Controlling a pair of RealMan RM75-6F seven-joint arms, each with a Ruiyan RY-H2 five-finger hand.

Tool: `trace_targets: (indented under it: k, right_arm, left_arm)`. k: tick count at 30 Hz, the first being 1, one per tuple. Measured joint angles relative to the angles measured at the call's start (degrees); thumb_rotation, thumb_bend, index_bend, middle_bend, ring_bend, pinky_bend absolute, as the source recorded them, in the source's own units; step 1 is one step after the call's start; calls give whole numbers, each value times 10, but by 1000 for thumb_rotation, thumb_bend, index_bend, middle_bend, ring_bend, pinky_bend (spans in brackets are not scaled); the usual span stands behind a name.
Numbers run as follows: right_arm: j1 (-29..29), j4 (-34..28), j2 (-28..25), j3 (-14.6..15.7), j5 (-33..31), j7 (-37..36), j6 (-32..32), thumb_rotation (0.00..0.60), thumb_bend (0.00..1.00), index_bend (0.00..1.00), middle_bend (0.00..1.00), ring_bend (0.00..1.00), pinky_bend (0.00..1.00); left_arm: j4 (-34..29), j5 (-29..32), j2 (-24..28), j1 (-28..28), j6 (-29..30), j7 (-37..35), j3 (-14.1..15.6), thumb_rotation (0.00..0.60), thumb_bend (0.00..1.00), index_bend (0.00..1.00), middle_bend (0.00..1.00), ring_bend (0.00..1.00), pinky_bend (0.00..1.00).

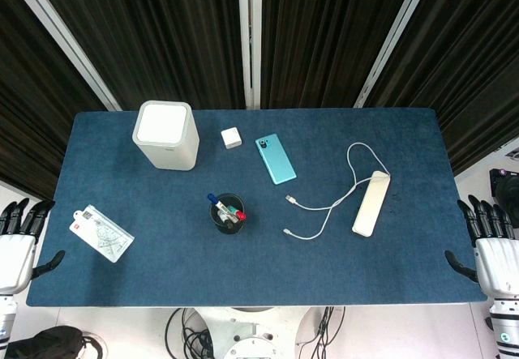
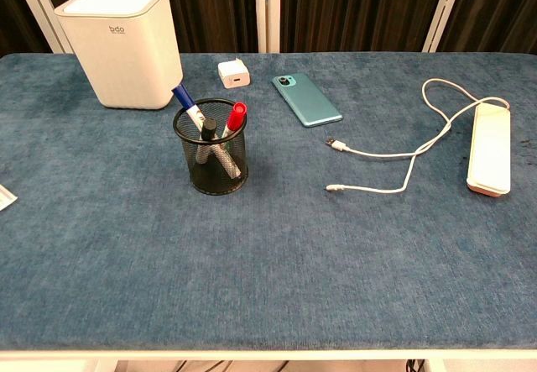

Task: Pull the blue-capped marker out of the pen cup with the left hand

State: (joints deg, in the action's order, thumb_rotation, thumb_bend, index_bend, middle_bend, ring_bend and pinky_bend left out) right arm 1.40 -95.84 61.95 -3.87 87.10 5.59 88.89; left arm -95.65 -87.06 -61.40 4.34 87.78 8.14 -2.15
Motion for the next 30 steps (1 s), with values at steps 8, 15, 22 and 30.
trace_targets:
  k: [8, 15, 22, 30]
  right_arm:
    - [-4, 16, 5, 3, 9, -11, 8, 600, 159, 0, 0, 0, 0]
    - [0, 8, 2, 4, 6, -2, -4, 600, 160, 0, 0, 0, 0]
    - [1, -2, -1, 3, 4, 10, -4, 600, 159, 0, 0, 0, 0]
    - [-2, -2, 2, 8, 7, 19, -4, 600, 159, 0, 0, 0, 0]
  left_arm:
    - [-9, 0, 6, -4, 5, 5, 0, 600, 189, 113, 109, 0, 59]
    - [-8, -8, 3, -5, 12, 2, -1, 600, 189, 122, 109, 0, 78]
    - [-10, -18, 6, 4, 1, -26, -1, 600, 196, 137, 109, 0, 123]
    - [-31, -18, 23, 35, -48, -31, -6, 600, 202, 159, 109, 0, 145]
